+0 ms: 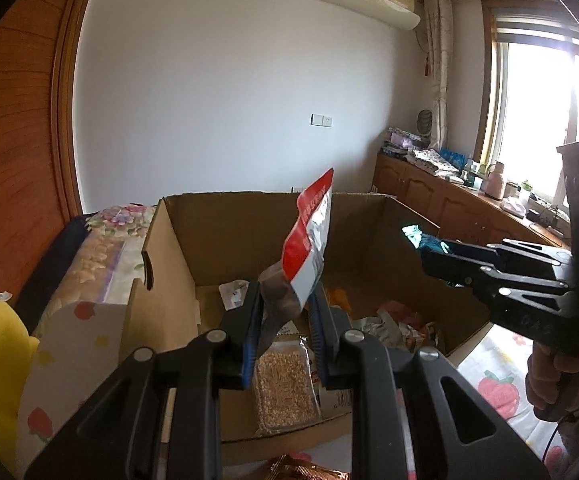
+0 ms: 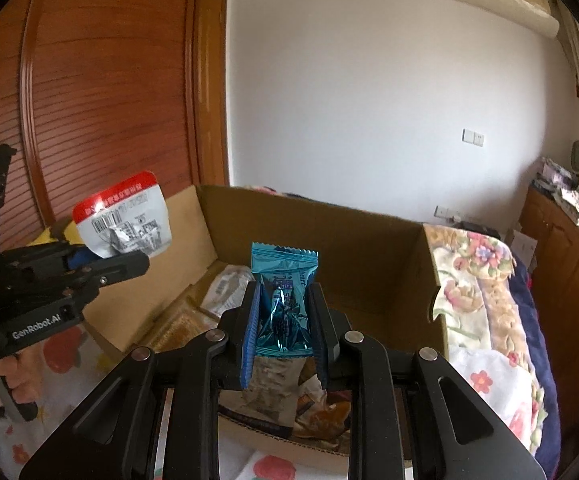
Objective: Organize snacks
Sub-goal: 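Lower both grippers into the box and open them to release the snacks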
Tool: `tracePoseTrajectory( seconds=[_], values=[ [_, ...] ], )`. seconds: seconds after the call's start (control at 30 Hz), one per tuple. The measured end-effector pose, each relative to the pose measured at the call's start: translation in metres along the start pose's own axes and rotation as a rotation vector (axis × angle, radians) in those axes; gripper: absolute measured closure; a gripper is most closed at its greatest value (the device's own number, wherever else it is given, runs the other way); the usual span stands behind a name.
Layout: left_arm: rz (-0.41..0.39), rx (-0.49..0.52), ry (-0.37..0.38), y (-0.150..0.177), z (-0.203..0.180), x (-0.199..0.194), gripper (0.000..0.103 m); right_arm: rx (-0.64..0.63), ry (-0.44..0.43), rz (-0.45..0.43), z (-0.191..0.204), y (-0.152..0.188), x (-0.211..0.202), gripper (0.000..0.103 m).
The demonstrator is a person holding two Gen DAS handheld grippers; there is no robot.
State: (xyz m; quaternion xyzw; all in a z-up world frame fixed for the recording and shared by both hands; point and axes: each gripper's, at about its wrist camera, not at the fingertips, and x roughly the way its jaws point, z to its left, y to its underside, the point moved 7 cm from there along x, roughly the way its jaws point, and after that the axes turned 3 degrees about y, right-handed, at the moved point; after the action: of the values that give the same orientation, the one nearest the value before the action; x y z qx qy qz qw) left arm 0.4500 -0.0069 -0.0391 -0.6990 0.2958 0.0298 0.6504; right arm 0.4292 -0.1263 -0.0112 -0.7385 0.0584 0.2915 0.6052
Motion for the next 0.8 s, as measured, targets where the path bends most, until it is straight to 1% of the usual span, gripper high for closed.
tracePoseTrajectory(
  seconds=[0.17,0.27,0.53,0.63,0.77,0.8],
  values=[
    [0.004,0.008,-0.005,0.003,0.0,0.003,0.08,0.0,0.01,0.023,0.0,0.005,0.008,0.082],
    [0.001,0.0,-0.002,0.005,0.001,0.003,0.075,0.001,0.013,0.035,-0.001,0.008,0.013,0.081],
    [-0.004,0.018,-0.011,0.007,0.003,0.004,0.074,0.001,0.02,0.061,-0.003,0.015,0.02,0.081],
    [-0.004,0.02,-0.01,0.008,0.004,0.003,0.071,0.004,0.02,0.061,-0.005,0.015,0.02,0.08],
    [-0.009,0.025,-0.022,0.009,0.005,0.002,0.07,0.012,0.018,0.062,-0.006,0.015,0.02,0.079],
    [-0.012,0.028,-0.025,0.009,0.004,0.001,0.07,0.014,0.017,0.063,-0.007,0.016,0.02,0.077]
  ],
)
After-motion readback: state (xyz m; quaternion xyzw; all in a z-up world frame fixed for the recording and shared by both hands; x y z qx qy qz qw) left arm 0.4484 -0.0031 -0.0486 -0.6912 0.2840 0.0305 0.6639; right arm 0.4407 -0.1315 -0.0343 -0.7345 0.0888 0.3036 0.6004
